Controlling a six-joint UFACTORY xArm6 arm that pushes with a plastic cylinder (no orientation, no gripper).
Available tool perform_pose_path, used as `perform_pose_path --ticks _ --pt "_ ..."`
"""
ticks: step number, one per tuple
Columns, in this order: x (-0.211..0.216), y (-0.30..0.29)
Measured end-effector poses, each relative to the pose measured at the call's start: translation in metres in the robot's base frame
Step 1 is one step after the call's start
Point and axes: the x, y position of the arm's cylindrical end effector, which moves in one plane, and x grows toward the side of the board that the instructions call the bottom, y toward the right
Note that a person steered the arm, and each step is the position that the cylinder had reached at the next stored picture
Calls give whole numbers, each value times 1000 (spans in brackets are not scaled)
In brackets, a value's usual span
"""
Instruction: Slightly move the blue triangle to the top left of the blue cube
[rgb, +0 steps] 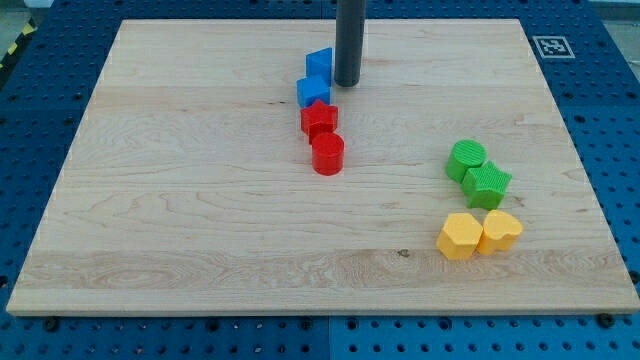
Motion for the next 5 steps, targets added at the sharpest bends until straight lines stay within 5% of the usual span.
perform_pose_path --ticks 5 --pt "-23 -18"
